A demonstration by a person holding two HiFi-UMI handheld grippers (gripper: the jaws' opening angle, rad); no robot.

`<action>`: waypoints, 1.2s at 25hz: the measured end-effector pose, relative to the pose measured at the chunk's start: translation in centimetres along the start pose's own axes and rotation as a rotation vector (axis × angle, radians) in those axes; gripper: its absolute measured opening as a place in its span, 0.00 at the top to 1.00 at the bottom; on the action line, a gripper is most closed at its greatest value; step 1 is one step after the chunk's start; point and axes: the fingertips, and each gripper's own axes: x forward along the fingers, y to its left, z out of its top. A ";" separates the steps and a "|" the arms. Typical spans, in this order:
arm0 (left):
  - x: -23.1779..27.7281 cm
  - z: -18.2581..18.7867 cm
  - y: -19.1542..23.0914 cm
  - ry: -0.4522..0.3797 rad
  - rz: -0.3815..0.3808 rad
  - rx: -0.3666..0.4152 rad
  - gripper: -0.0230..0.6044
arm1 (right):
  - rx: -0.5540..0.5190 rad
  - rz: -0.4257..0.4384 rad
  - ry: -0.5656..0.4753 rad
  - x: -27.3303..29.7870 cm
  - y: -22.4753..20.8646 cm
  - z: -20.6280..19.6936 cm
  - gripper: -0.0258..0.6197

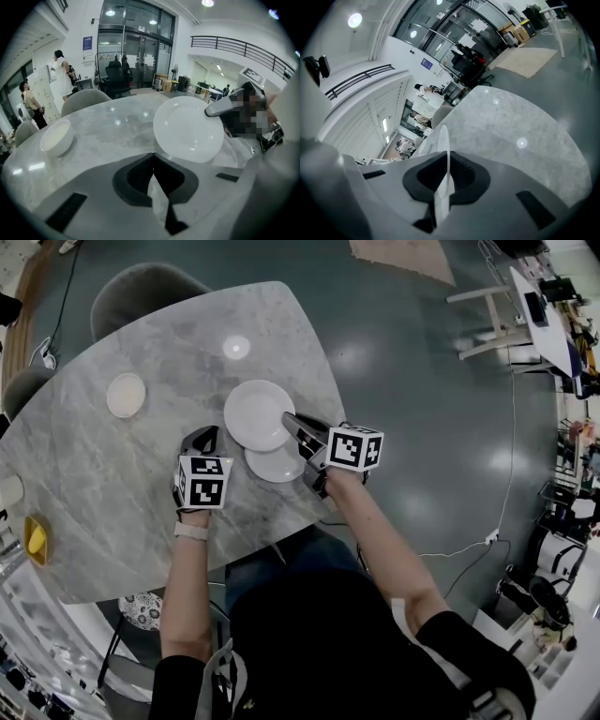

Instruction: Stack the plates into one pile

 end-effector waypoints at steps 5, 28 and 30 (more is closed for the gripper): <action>-0.5 -0.6 -2.0 -0.003 0.007 -0.023 0.95 | 0.007 -0.003 0.030 -2.0 -1.1 -2.2 0.92; -3.9 -3.4 -9.2 0.013 0.040 -0.037 0.95 | -0.339 -0.161 0.256 -7.4 -3.3 -8.1 0.69; -4.1 -3.6 -9.7 0.012 0.039 -0.035 0.95 | -0.408 -0.191 0.292 -7.6 -3.5 -8.6 0.66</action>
